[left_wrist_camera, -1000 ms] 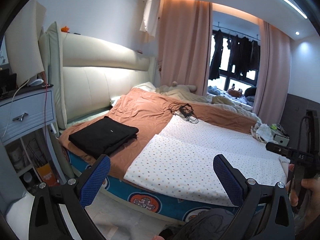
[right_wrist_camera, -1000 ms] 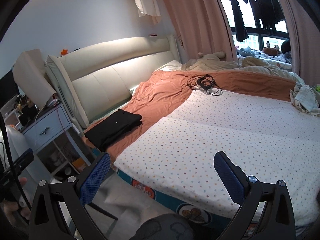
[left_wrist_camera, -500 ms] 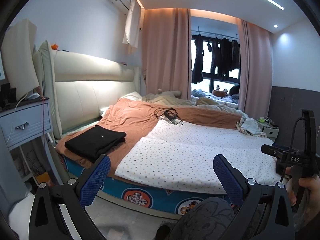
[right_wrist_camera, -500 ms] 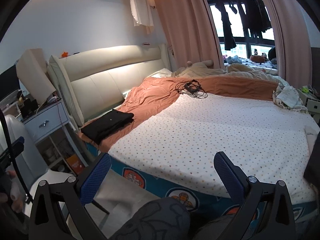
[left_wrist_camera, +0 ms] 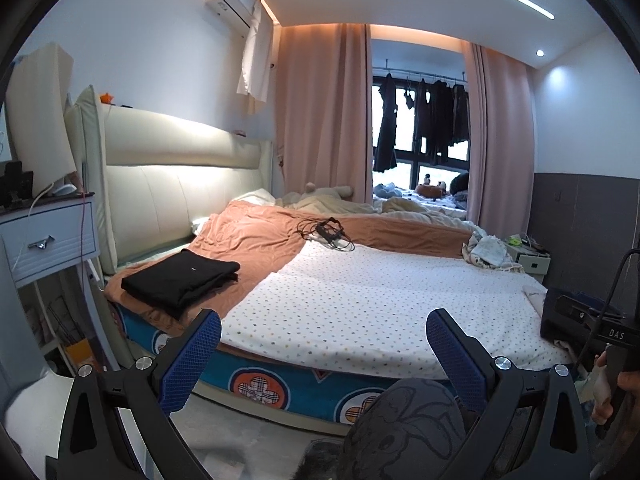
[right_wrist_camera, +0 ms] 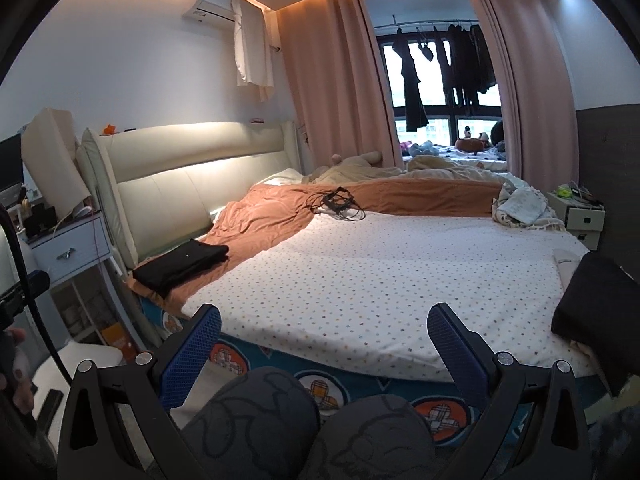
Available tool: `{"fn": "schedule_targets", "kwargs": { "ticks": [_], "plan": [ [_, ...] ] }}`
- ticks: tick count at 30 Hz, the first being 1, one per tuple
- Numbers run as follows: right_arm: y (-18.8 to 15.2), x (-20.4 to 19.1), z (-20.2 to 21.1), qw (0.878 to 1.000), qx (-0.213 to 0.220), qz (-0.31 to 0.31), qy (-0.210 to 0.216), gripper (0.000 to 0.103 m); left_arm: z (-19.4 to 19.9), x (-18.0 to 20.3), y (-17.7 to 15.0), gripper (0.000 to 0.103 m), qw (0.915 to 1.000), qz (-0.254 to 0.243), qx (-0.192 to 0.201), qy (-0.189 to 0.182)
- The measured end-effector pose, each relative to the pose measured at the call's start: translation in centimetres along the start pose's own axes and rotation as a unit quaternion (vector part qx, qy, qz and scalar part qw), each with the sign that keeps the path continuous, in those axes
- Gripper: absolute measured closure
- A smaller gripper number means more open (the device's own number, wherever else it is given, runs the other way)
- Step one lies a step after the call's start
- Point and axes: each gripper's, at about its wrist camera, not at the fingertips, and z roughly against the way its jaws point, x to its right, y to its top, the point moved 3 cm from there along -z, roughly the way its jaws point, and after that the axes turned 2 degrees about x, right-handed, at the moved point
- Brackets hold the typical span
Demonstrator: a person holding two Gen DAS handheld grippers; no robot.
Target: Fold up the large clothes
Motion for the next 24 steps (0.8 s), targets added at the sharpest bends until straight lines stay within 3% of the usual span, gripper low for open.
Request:
{"fn": "schedule_targets", "kwargs": {
  "ticks": [12, 24],
  "plan": [
    [-3.5, 1.5, 1.4, 1.000, -0.009, -0.007, -0.027, 0.000, -0.8, 1.5, -2.4, 0.001, 0.9997, 0.000, -0.015, -0.019],
    [-3.3, 2.2, 1.0, 0.999, -0.013, -0.017, -0.033, 0.000, -1.2, 2.1, -2.5, 0.001, 0.9995, -0.006, -0.018, -0.024]
  ]
}}
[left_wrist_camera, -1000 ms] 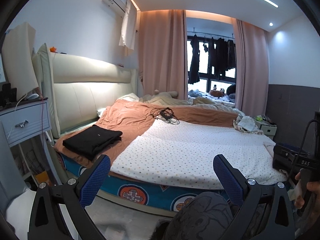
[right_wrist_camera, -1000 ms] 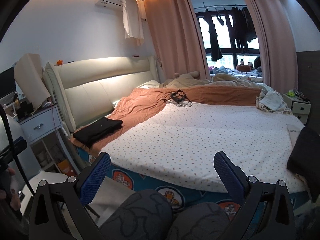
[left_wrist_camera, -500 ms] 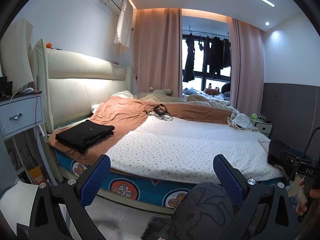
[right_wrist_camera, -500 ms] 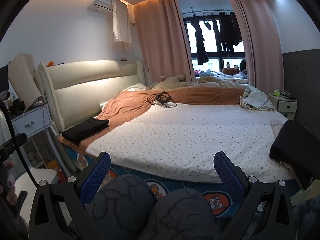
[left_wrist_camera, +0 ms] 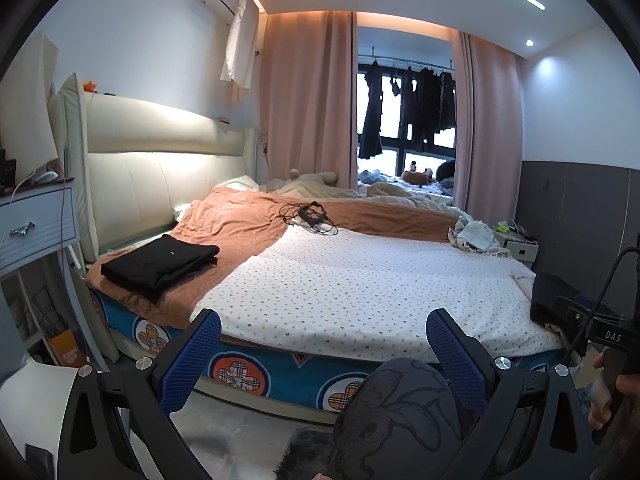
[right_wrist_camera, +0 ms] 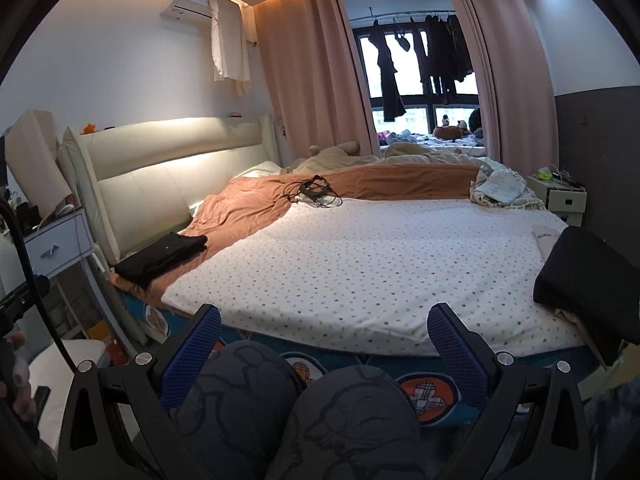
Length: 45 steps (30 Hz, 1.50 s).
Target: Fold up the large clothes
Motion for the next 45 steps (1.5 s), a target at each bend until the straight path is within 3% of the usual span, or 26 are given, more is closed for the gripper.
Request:
{"fn": "schedule_targets", "kwargs": {
  "ticks": [45],
  "plan": [
    [0.0, 0.3, -0.1, 1.000, -0.012, -0.012, 0.006, 0.000, 1.4, -0.7, 0.4, 0.000, 0.9998, 0.004, 0.019, 0.002]
  ]
}}
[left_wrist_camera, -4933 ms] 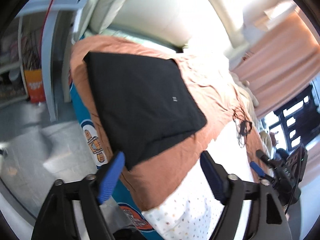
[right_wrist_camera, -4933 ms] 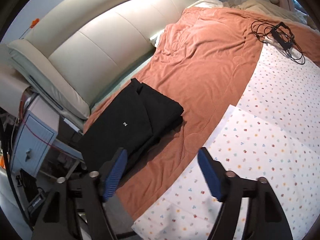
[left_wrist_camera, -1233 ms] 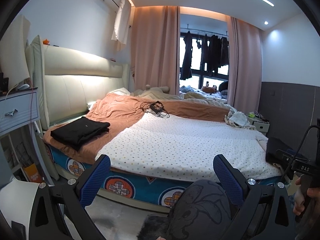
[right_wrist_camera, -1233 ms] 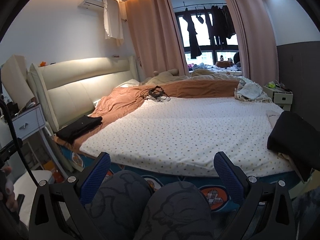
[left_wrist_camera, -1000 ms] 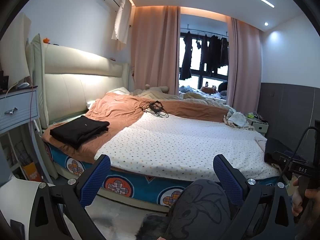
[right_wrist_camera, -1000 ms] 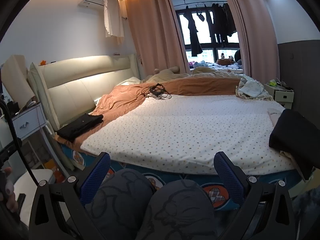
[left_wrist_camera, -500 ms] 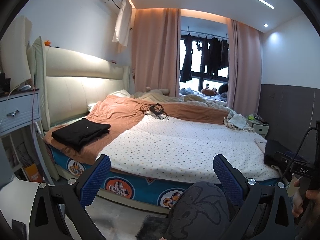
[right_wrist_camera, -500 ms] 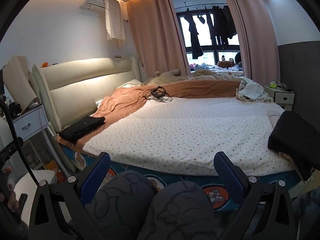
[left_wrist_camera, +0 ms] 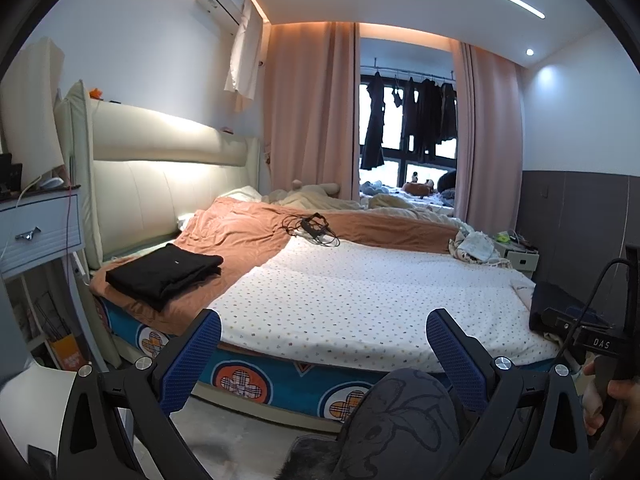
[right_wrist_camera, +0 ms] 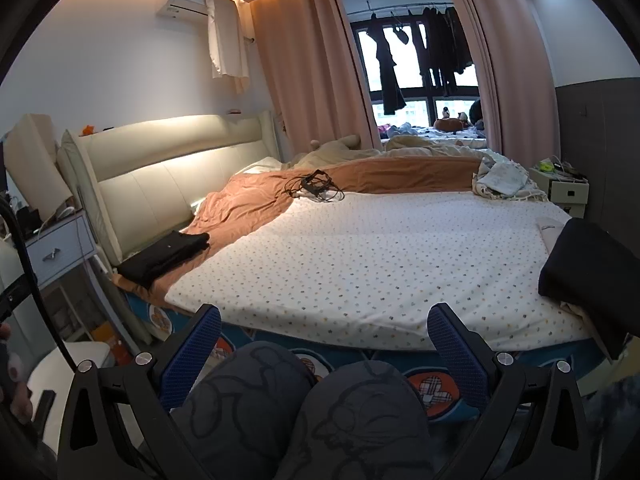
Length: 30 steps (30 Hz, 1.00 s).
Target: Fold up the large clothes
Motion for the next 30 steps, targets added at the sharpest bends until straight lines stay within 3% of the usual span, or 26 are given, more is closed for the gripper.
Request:
{"fn": "schedule_targets", "kwargs": {
  "ticks": [30],
  "plan": [
    [-0.1, -0.2, -1.1, 1.000, -0.008, -0.002, 0.003, 0.000, -0.1, -0.3, -0.3, 0.001, 1.0000, -0.001, -0.003, 0.001]
  ]
}}
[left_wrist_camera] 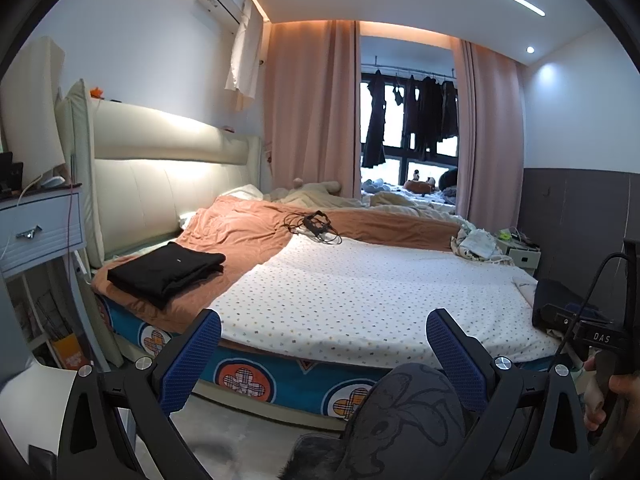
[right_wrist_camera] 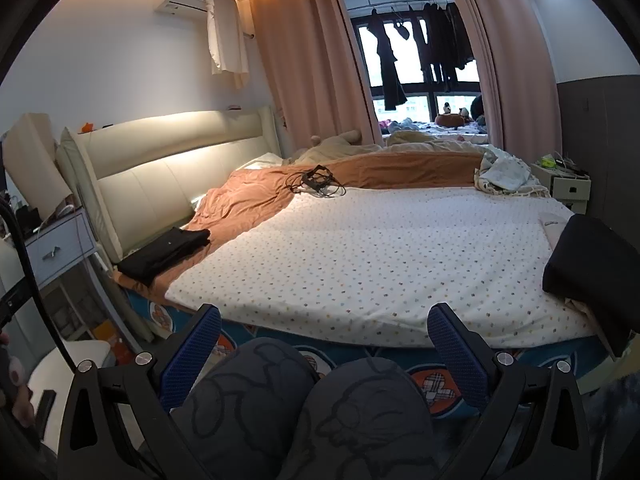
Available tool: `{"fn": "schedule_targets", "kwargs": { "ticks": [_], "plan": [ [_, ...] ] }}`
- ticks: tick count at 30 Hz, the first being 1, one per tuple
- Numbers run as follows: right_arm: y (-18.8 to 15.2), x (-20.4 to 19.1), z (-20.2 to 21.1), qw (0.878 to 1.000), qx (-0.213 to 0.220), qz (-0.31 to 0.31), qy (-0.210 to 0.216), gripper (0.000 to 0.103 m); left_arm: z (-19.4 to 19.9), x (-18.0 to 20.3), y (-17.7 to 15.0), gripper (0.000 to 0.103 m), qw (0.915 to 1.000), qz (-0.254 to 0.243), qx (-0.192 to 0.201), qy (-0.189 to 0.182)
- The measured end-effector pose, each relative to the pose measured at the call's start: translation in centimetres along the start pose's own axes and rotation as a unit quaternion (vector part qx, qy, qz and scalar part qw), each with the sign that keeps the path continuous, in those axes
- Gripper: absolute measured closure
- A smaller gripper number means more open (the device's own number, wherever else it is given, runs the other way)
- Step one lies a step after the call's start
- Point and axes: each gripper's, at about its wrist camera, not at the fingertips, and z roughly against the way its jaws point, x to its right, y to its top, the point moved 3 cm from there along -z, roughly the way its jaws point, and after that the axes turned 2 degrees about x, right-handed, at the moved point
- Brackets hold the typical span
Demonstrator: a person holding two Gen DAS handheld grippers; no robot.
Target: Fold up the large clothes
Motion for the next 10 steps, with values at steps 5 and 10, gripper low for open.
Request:
{"fn": "schedule_targets", "kwargs": {
  "ticks": [5, 10],
  "plan": [
    [-0.31, -0.04, 0.14, 1.000, -0.004, -0.001, 0.001, 0.000, 0.39, -0.10, -0.12, 0.000, 1.0000, 0.000, 0.001, -0.002],
    [-0.33, -0.05, 0.67, 1.000, 0.002, 0.001, 0.002, 0.000, 0.90, -0.05, 0.16, 0.000, 0.9999, -0.005, 0.011, -0.001]
  ]
}}
